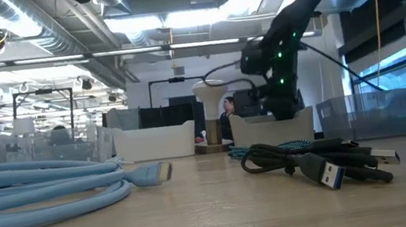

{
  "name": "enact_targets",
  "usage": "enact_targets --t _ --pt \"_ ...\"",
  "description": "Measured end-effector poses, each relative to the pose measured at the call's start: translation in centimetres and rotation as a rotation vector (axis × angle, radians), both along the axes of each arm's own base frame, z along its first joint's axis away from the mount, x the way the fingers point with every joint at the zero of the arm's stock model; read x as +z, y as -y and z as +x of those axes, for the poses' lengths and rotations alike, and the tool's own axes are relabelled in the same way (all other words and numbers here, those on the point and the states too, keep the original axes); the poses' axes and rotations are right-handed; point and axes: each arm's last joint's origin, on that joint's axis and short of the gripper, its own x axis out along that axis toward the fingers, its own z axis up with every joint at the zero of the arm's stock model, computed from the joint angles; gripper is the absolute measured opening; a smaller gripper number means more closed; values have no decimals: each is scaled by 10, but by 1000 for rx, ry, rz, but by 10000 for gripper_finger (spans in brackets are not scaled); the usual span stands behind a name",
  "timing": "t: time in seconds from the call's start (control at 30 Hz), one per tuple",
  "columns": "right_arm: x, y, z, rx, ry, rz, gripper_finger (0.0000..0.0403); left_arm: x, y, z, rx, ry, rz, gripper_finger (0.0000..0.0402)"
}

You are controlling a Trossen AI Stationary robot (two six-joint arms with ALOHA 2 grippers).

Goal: Pick & Place USB Port
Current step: Put the black USB cable into the gray bin, then put the white HDMI cable into the black bin

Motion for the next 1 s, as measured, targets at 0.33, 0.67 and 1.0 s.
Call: enact_targets --t 0.33,0.67,1.0 --pt "-3 0 0 -19 -4 5 106 0 0 0 -1 0 0 198" --pt "33 -9 -10 -62 47 -11 164 0 0 0 -1 0 0 198" --pt "94 -59 -32 -52 78 57 163 0 0 0 0 1 0 198"
